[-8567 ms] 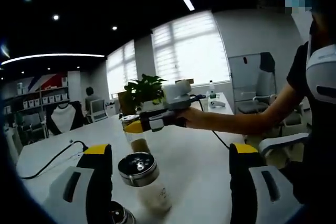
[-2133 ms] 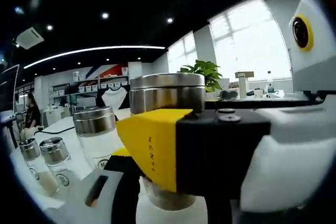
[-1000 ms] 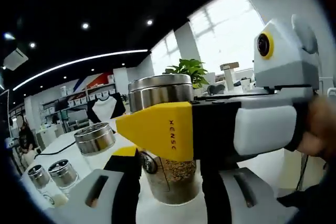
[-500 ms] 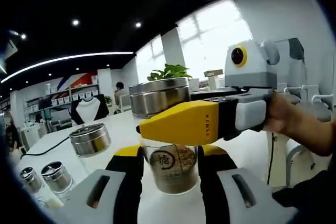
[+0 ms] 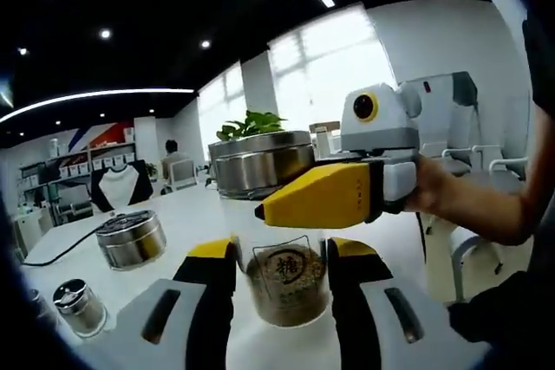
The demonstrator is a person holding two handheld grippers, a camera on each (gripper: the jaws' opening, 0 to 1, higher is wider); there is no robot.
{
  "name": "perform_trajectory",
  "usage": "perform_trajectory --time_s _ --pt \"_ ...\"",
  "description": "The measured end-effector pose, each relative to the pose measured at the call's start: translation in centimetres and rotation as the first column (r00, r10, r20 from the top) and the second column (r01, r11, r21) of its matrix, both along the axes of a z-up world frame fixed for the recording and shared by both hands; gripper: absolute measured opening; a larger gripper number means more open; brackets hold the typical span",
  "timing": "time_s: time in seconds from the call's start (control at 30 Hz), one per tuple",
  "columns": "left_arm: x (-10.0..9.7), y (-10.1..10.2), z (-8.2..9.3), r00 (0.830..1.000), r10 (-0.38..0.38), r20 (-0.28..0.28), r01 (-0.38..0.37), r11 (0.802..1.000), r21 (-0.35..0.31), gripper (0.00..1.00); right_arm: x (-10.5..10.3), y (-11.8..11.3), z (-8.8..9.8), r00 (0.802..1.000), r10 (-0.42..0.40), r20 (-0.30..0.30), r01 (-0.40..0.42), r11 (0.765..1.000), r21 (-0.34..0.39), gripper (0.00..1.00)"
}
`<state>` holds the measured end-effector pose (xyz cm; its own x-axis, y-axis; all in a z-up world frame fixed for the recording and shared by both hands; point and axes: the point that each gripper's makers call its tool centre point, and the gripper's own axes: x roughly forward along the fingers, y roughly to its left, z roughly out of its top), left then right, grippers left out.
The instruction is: Rotate the seasoning bottle until the label or dispensing opening points toward the visible target arrow and the bottle remains upright within the marked orientation range
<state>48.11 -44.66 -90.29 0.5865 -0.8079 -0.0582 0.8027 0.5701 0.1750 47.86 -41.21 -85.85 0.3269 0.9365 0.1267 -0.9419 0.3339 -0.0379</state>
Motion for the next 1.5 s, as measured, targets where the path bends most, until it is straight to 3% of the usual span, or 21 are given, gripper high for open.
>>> perform_trajectory --time_s 0.23,0.5,0.6,0.7,0.77,0.87,0.93,1.07,1.17,1.3,1.37,1.5 --pt "0.1 -0.7 -0.7 0.997 -0.066 -0.035 0.064 0.997 -0.034 0.46 -0.4 0.0 -0.6 1.000 0.009 0.022 -0.007 0.998 -0.058 0.39" --pt "0.2 -0.9 -0.5 0.997 -0.047 -0.053 0.043 0.996 -0.077 0.45 -0.6 0.2 -0.5 0.999 -0.006 0.040 0.008 0.999 -0.054 0.39" --pt "0.6 -0.8 -0.9 0.998 -0.031 -0.055 0.027 0.997 -0.066 0.44 -0.3 0.5 -0.9 0.998 -0.023 0.051 0.027 0.997 -0.076 0.39" --pt "1.0 -0.6 -1.0 0.998 0.001 -0.058 -0.005 0.998 -0.067 0.44 0.0 0.6 -0.9 0.999 -0.036 0.037 0.039 0.997 -0.066 0.39" --pt "1.7 -0.1 -1.2 0.991 0.082 -0.107 -0.093 0.991 -0.100 0.44 0.6 0.8 -1.0 0.995 -0.089 0.050 0.093 0.993 -0.072 0.39" --pt "2.6 0.3 -1.6 0.982 0.161 -0.102 -0.169 0.983 -0.076 0.43 1.5 0.8 -1.3 0.985 -0.164 0.058 0.169 0.981 -0.096 0.39" --pt "2.7 0.3 -1.6 0.981 0.173 -0.092 -0.179 0.981 -0.069 0.43 1.4 1.1 -1.3 0.983 -0.173 0.061 0.178 0.980 -0.089 0.39" --pt "3.1 0.9 -1.4 0.960 0.245 -0.136 -0.261 0.958 -0.117 0.43 2.3 0.8 -1.0 0.963 -0.269 0.024 0.270 0.961 -0.061 0.38" --pt "3.7 1.2 -1.7 0.954 0.284 -0.091 -0.290 0.956 -0.055 0.43 2.7 0.6 -1.0 0.938 -0.344 0.047 0.347 0.934 -0.087 0.37" --pt "3.5 0.9 -1.5 0.957 0.262 -0.127 -0.276 0.955 -0.111 0.43 2.6 0.8 -0.7 0.934 -0.353 0.046 0.355 0.933 -0.052 0.37" --pt "3.6 0.9 -1.6 0.955 0.267 -0.126 -0.281 0.954 -0.104 0.43 2.7 0.6 -0.8 0.931 -0.364 0.024 0.365 0.930 -0.049 0.37" --pt "4.1 0.8 -1.8 0.944 0.320 -0.074 -0.323 0.946 -0.028 0.43 3.2 0.0 -0.9 0.929 -0.371 -0.013 0.371 0.929 -0.017 0.37"
